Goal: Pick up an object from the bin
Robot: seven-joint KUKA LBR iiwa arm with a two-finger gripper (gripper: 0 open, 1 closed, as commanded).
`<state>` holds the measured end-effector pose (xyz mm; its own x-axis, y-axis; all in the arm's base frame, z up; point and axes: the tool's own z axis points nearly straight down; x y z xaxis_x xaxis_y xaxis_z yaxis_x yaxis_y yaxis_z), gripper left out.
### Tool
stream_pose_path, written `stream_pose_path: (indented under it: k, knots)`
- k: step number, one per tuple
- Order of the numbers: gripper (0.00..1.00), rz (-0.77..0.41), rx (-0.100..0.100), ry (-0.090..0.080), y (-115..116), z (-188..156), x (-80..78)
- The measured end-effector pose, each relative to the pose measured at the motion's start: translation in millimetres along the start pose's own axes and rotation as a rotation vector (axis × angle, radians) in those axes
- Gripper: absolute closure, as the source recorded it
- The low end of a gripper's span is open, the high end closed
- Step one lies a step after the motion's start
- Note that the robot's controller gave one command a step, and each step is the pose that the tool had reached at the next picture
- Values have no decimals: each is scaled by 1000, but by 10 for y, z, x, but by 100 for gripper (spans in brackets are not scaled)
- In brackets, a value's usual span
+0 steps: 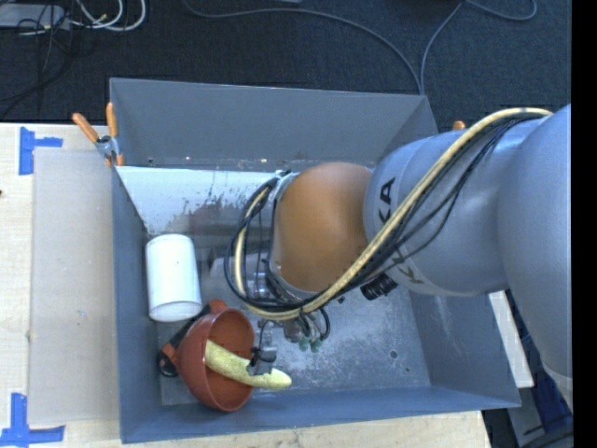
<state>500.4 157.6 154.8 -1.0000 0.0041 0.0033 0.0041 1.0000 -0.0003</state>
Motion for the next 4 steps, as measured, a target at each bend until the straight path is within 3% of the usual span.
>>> stream_pose_path:
  k: [1,2,3,4]
  knots:
    - [0,1,0,0,0,0,0]
    - [0,-195,0,-1,-98,312,174]
    - [0,-212,1,3,-32,549,165]
    - [0,-223,0,0,-355,803,163]
